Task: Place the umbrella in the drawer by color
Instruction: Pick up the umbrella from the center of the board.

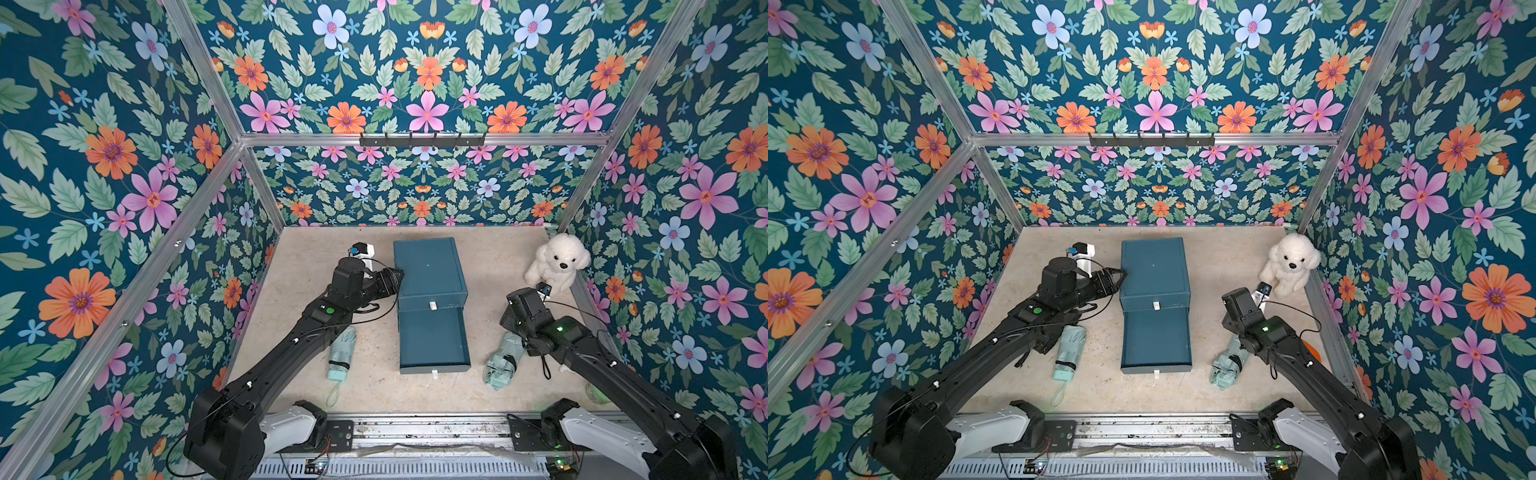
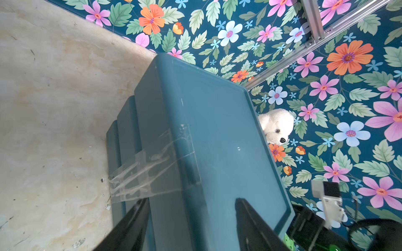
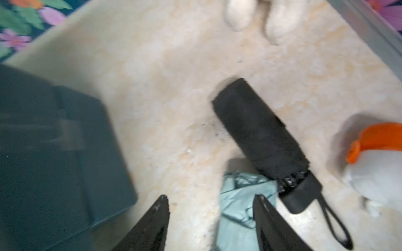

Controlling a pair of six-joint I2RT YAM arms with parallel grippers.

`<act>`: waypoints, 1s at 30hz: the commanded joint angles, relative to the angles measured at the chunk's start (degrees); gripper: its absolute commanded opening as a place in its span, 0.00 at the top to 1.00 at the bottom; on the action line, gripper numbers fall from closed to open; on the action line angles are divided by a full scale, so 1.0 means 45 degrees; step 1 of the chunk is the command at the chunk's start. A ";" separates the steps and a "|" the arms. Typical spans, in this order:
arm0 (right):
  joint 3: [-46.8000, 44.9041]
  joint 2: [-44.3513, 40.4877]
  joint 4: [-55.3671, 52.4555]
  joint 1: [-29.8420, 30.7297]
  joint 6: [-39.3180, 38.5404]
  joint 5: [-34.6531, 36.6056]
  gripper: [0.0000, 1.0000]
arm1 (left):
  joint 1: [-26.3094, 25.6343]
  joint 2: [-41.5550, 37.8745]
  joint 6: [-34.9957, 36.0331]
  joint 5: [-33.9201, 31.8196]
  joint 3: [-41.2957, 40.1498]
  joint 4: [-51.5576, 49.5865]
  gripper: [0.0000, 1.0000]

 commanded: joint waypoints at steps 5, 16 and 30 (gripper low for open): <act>-0.0358 0.1147 0.1909 -0.1605 -0.1183 0.0550 0.32 | 0.0026 -0.0336 0.0417 -0.0045 0.0039 -0.0462 0.31; -0.0439 0.4885 0.3595 -0.3602 -0.3262 -0.1279 0.42 | 0.0036 -0.0449 0.0370 0.0029 -0.0504 -0.0248 0.31; 0.0422 0.4933 0.3067 -0.3092 -0.3779 -0.0358 1.00 | 0.0045 -0.0204 0.0378 -0.0010 -0.0625 -0.0029 0.32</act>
